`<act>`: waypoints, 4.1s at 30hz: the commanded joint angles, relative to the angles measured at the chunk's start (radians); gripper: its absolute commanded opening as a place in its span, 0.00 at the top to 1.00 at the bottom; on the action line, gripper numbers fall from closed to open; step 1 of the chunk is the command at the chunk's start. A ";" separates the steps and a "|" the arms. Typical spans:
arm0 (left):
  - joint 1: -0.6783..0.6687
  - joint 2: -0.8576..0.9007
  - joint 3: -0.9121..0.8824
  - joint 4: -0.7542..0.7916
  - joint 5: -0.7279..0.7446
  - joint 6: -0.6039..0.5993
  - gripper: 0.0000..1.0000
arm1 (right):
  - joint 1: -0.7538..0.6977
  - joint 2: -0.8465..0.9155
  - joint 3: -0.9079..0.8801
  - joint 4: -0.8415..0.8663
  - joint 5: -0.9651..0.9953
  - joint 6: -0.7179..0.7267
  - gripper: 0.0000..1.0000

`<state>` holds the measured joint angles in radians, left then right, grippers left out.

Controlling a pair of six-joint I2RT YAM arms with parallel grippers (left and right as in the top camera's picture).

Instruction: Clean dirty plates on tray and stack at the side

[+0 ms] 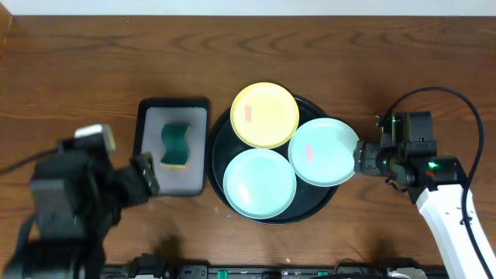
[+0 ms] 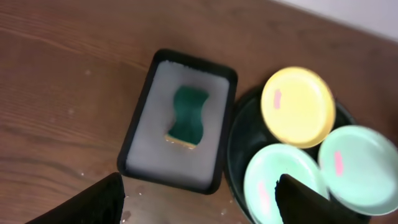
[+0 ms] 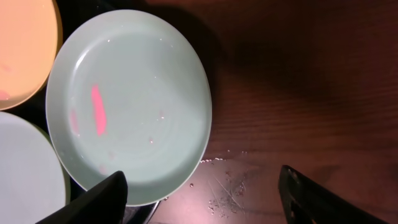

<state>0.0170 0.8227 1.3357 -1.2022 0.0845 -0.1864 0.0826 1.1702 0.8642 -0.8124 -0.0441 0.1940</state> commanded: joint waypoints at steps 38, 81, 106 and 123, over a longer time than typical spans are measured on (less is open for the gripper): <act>0.003 0.777 0.010 0.089 0.013 0.028 0.48 | -0.002 0.029 -0.115 0.202 -0.032 0.007 0.20; 0.003 0.779 -0.076 0.306 0.013 0.024 0.49 | -0.002 0.209 -0.195 0.432 0.029 -0.038 0.91; 0.003 0.833 -0.089 0.333 0.009 0.025 0.49 | -0.002 0.230 -0.205 0.453 0.029 -0.038 0.95; 0.003 0.833 -0.227 0.457 0.009 0.025 0.49 | -0.002 0.239 -0.205 0.467 0.016 -0.034 0.96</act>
<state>0.0170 1.6485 1.1347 -0.7635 0.0990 -0.1577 0.0822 1.4010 0.6697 -0.3489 -0.0254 0.1524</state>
